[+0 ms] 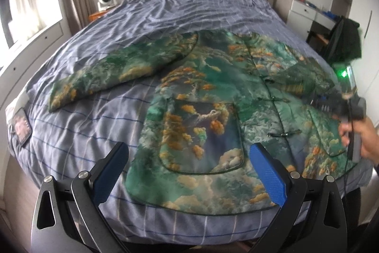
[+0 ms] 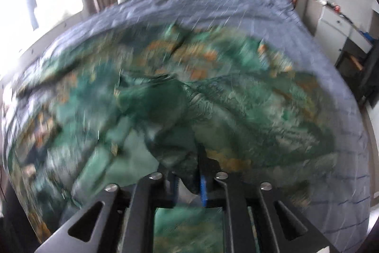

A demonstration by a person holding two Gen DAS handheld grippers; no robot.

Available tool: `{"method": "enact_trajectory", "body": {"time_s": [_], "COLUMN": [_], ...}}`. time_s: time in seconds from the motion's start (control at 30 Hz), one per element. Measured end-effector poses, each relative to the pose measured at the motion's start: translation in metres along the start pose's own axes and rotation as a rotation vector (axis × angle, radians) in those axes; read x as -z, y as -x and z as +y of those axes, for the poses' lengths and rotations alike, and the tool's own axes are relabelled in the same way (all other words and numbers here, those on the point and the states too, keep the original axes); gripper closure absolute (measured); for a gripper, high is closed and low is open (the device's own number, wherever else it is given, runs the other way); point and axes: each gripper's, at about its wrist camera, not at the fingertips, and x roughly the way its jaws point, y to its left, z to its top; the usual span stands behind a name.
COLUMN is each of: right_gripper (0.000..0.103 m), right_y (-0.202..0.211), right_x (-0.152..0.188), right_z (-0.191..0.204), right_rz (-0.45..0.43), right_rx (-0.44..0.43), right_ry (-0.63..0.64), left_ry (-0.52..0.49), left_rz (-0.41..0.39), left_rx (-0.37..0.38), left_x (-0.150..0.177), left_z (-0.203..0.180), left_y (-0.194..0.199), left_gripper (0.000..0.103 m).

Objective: Fold large clothes
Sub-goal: 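Fold the sleeve back across the jacket front with the right tool, release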

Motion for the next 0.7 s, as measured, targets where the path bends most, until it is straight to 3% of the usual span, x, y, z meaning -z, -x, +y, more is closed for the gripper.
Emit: {"method": "enact_trajectory", "body": {"time_s": [0.07,0.1,0.4,0.7], "right_gripper": [0.040,0.035,0.034,0.034], "right_y": [-0.001,0.001,0.053,0.077], "right_x": [0.019,0.023,0.050,0.063], "right_z": [0.009,0.013,0.037,0.043], "right_rz": [0.040,0.038,-0.037,-0.065], "right_rx": [-0.036,-0.056,0.014,0.058], "right_ry": [0.015,0.018,0.102,0.157], "left_ry": [-0.022,-0.039,-0.193,-0.237], "left_rz": [0.008,0.013,0.022,0.022], "left_rx": [0.021,0.032,0.006,-0.009], "left_x": [-0.006,-0.009,-0.034,-0.038], "left_z": [-0.008,-0.015,-0.076,-0.094], "left_y": [-0.007,-0.012,-0.039,-0.042], "left_gripper": [0.001,0.001,0.001,0.001]}}
